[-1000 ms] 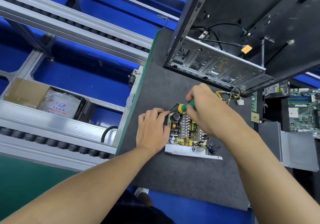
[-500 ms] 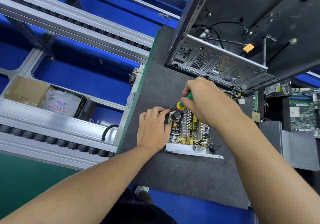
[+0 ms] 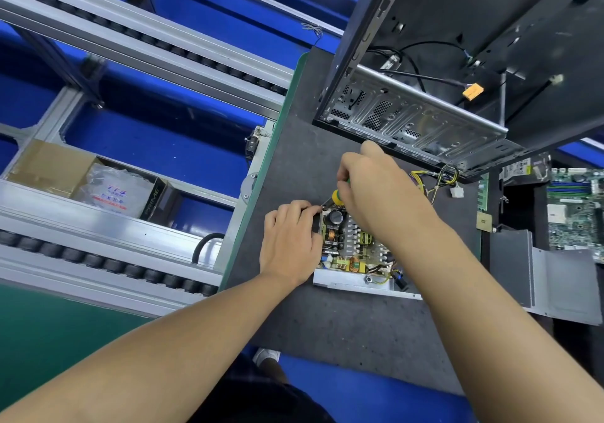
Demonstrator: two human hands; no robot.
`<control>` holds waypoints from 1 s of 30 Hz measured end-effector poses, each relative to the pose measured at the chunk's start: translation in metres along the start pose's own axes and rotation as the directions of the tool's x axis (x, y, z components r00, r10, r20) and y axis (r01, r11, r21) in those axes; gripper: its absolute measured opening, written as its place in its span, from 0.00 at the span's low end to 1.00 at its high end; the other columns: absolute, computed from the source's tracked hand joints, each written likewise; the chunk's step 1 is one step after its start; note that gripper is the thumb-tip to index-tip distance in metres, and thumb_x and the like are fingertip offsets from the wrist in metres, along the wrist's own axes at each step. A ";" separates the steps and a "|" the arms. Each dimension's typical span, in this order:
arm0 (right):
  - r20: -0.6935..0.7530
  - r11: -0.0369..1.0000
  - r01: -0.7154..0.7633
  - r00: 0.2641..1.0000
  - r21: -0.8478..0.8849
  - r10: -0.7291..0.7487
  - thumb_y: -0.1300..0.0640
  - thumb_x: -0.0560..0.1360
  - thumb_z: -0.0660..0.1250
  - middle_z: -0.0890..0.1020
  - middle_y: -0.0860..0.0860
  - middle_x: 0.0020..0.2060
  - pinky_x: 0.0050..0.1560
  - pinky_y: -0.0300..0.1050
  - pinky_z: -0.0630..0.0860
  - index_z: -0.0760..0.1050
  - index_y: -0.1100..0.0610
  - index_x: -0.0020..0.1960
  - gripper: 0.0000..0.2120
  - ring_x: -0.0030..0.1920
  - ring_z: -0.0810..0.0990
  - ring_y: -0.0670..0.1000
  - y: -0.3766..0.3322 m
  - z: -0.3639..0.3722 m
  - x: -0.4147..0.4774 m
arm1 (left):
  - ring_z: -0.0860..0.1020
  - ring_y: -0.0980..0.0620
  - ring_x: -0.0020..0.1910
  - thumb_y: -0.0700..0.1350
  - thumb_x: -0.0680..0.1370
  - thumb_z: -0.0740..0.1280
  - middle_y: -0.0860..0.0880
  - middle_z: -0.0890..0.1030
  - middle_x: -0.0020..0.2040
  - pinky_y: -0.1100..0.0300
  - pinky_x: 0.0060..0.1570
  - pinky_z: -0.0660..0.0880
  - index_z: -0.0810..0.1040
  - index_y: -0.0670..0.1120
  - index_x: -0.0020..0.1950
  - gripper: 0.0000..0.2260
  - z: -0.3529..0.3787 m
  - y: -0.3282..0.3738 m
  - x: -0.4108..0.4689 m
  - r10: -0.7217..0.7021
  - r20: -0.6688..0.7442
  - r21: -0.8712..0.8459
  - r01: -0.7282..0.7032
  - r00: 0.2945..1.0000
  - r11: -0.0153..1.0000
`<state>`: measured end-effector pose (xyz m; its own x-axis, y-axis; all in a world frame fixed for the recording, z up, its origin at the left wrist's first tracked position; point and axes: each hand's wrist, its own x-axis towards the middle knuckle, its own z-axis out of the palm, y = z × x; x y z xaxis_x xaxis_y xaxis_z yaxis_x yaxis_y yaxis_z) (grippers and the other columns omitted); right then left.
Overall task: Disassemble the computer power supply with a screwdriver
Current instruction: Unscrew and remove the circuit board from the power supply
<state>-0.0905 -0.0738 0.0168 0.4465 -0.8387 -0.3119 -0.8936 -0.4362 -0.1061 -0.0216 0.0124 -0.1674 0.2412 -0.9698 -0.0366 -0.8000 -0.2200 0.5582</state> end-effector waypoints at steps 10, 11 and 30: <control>0.062 0.983 0.158 0.984 0.094 -0.164 0.66 0.76 0.64 0.73 0.49 0.54 0.54 0.54 0.71 0.72 0.54 0.55 0.11 0.54 0.72 0.57 0.014 -0.009 -0.001 | 0.71 0.53 0.58 0.49 0.74 0.53 0.53 0.75 0.59 0.54 0.61 0.65 0.77 0.50 0.64 0.22 -0.001 -0.001 0.000 0.001 0.013 0.010 -0.001 1.000 1.000; 0.073 0.982 0.167 0.982 0.091 -0.174 0.64 0.76 0.63 0.73 0.49 0.54 0.55 0.54 0.71 0.72 0.54 0.55 0.10 0.54 0.72 0.57 0.015 -0.009 -0.001 | 0.71 0.53 0.58 0.49 0.74 0.53 0.54 0.74 0.59 0.53 0.61 0.65 0.77 0.50 0.64 0.22 -0.001 -0.001 0.000 0.000 0.013 0.009 0.000 1.000 1.000; 0.168 0.967 0.194 0.961 0.163 -0.221 0.67 0.75 0.59 0.70 0.46 0.51 0.44 0.41 0.61 0.66 0.50 0.54 0.15 0.52 0.65 0.50 0.024 -0.016 -0.005 | 0.70 0.53 0.58 0.49 0.74 0.52 0.53 0.75 0.59 0.54 0.61 0.63 0.77 0.50 0.63 0.22 -0.001 0.000 0.000 0.003 0.011 0.016 -0.003 1.000 1.000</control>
<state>-0.1129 -0.0852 0.0307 0.6182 -0.6547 -0.4350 -0.7857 -0.5311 -0.3171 -0.0211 0.0127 -0.1662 0.2329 -0.9715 -0.0437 -0.8095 -0.2186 0.5449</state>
